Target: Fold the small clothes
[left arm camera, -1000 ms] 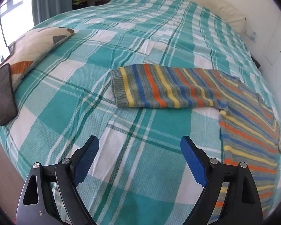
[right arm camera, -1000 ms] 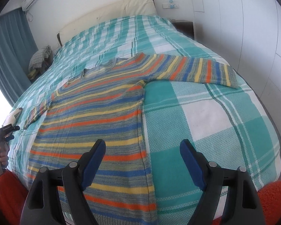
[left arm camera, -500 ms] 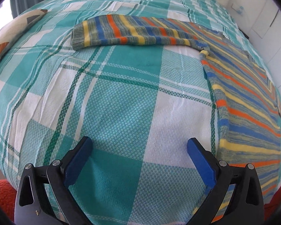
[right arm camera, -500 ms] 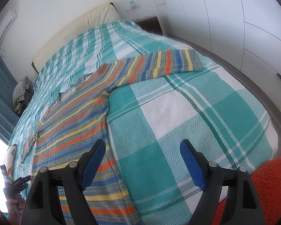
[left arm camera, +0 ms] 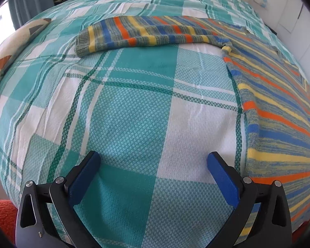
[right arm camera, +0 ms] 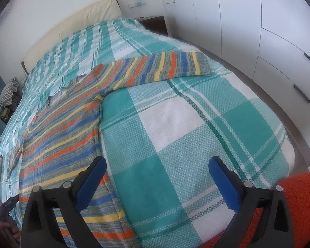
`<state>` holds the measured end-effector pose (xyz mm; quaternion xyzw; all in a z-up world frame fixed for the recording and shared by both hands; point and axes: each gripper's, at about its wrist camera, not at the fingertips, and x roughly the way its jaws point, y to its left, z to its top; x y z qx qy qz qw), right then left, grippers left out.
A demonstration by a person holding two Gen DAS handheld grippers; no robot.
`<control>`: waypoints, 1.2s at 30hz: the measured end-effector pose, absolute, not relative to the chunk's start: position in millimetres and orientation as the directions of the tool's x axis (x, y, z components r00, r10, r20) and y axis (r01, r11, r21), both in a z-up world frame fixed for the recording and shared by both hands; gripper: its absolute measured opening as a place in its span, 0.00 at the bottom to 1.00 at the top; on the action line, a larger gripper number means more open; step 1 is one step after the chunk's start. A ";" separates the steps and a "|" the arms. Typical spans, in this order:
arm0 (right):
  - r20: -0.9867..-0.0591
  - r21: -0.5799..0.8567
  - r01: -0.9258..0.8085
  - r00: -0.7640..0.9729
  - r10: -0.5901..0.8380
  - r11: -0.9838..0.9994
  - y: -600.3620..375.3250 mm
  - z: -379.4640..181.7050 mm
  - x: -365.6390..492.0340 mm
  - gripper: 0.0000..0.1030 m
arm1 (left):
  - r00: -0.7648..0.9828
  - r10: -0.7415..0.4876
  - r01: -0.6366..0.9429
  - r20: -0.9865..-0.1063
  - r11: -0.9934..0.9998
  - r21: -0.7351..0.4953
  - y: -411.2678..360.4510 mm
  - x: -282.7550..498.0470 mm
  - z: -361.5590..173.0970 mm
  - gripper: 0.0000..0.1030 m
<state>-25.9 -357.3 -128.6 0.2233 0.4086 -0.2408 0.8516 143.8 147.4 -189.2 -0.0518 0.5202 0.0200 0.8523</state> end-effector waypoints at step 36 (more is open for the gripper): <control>-0.797 0.192 0.561 0.568 -0.205 0.805 -349.2 -126.7 -21.1 0.96 | 0.474 -0.035 -0.067 -0.880 0.995 -0.076 147.8 143.2 -188.8 1.00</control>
